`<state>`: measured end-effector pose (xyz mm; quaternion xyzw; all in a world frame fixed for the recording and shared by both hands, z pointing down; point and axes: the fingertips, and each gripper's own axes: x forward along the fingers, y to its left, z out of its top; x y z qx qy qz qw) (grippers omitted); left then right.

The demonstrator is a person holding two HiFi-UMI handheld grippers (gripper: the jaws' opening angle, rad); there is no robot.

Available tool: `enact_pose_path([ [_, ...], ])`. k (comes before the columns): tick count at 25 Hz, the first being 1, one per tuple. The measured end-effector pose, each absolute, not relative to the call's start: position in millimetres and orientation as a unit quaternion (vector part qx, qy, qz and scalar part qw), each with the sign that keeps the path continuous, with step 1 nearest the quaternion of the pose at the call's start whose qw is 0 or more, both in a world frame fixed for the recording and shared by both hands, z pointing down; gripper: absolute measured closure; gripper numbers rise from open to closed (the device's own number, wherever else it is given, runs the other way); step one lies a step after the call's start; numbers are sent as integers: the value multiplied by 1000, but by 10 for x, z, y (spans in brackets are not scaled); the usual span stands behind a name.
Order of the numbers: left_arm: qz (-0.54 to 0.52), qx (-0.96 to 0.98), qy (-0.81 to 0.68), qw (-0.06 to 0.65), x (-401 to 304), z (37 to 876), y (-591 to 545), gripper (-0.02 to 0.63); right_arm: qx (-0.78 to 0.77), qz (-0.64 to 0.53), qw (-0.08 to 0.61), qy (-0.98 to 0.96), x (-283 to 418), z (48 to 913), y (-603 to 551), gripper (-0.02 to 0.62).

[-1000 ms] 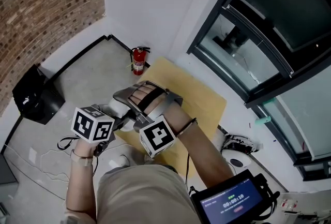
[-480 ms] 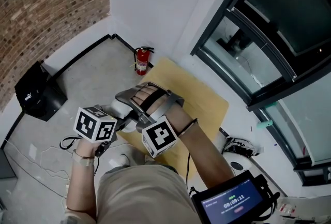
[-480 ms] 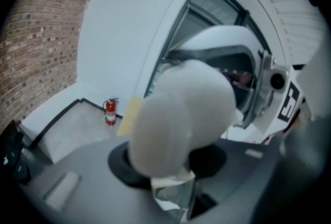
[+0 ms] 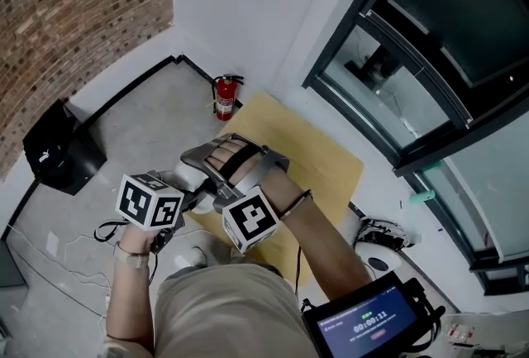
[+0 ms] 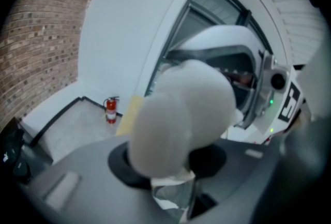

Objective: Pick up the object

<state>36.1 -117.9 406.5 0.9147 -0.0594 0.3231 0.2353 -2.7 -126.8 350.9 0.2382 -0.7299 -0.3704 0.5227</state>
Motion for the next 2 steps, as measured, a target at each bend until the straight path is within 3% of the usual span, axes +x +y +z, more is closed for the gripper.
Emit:
enact_pose_path([
  [2, 324, 914, -61, 238, 367, 4088, -1161, 442, 237, -369, 522, -732, -24, 3528, -1250, 364],
])
